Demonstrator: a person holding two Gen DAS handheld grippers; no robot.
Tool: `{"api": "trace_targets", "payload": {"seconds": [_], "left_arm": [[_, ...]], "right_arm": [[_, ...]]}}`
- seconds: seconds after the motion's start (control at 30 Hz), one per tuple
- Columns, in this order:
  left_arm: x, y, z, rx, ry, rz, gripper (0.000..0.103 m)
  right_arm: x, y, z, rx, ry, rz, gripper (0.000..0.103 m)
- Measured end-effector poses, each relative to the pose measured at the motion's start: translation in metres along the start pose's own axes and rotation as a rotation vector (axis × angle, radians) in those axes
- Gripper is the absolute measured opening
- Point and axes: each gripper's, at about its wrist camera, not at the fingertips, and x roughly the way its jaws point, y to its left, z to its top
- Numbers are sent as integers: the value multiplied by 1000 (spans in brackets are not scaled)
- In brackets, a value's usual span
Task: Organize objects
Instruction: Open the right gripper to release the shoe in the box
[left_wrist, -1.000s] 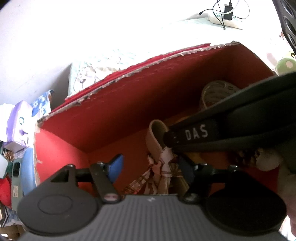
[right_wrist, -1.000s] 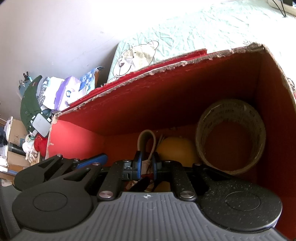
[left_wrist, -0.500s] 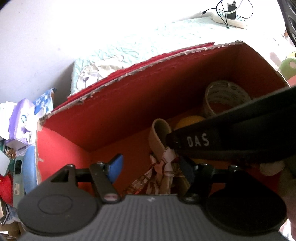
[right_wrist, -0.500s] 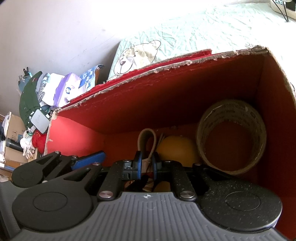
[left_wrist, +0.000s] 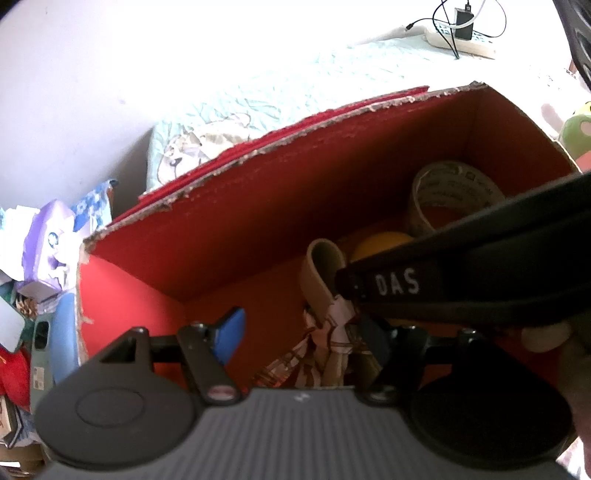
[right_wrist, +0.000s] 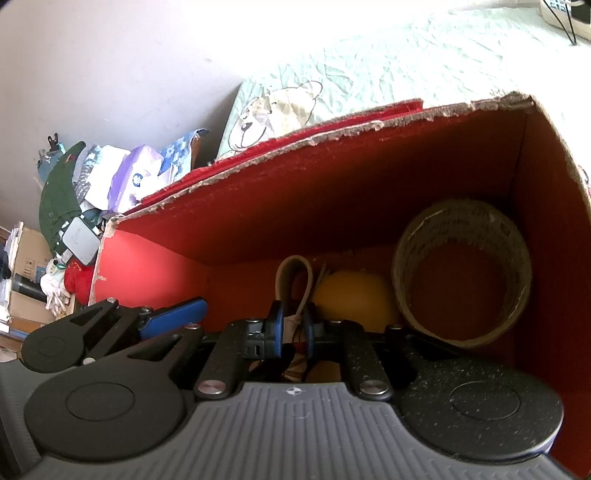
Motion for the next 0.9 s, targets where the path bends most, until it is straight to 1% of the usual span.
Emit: {"api": "trace_targets", "payload": {"seconds": [0.33, 0.53, 0.6, 0.67, 0.7, 0.8, 0.9], "left_arm": [[-6, -3, -4, -12, -17, 19, 72], [-13, -6, -8, -25, -44, 49, 73], [-17, -8, -9, -26, -53, 74, 73], [-22, -13, -10, -11, -64, 111, 73], [-26, -14, -11, -8, -71, 114, 73], [-38, -15, -15, -31, -73, 92, 73], [-51, -13, -20, -66, -78, 97, 73]], "right_arm": [[-4, -3, 0, 9, -27, 4, 15], [-7, -5, 0, 32, -35, 6, 15], [-13, -3, -1, 12, -56, -7, 19], [-19, -2, -3, 2, -64, -5, 19], [-22, -3, -4, 3, -68, 5, 19], [-34, -3, -9, 9, -96, 27, 19], [-50, -4, -15, -2, -131, 48, 21]]}}
